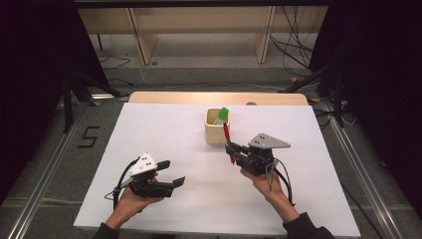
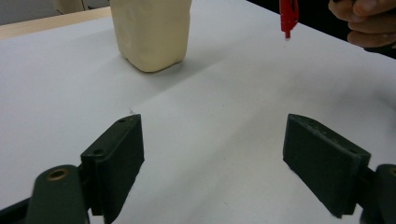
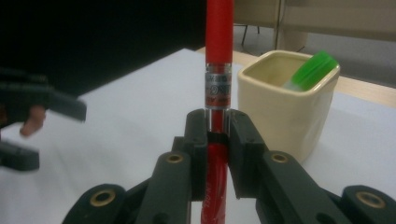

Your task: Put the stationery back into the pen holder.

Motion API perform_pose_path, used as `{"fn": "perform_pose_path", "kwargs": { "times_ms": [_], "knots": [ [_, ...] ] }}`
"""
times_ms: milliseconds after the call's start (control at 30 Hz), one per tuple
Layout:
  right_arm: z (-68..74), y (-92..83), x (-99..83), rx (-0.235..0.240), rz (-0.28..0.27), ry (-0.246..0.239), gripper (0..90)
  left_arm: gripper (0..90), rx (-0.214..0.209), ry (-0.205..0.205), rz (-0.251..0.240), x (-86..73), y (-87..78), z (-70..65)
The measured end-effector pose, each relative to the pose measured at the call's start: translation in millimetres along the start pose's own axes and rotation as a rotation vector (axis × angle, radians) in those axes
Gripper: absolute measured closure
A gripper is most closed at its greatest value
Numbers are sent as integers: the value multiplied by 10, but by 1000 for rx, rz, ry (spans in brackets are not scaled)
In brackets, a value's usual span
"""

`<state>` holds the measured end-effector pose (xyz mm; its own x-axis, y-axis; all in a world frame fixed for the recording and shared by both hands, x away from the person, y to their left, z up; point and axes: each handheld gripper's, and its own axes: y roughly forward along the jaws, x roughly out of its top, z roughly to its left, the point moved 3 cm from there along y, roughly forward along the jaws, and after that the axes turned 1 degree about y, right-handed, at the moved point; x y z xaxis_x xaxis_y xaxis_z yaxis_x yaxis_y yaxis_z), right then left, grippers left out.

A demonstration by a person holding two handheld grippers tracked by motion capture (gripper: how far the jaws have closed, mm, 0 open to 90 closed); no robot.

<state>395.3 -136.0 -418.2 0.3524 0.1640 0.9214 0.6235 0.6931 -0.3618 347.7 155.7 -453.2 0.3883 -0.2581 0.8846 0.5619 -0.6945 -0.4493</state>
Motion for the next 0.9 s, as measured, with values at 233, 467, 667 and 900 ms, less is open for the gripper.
{"fn": "perform_pose_path", "kwargs": {
  "times_ms": [233, 467, 667, 900],
  "knots": [
    [-196, 169, 270, -17, -46, 109, 796, 200, 7, -4, -19, -94, -9, -25],
    [-278, 331, 431, -56, -55, 117, 796, 192, 30, -10, -25, -107, -58, 18],
    [-347, 460, 558, -78, -59, 137, 796, 187, 44, -28, -27, -129, -100, 66],
    [-459, 625, 672, -110, -68, 169, 796, 181, 39, -20, -22, -159, -104, 58]
  ]
}}
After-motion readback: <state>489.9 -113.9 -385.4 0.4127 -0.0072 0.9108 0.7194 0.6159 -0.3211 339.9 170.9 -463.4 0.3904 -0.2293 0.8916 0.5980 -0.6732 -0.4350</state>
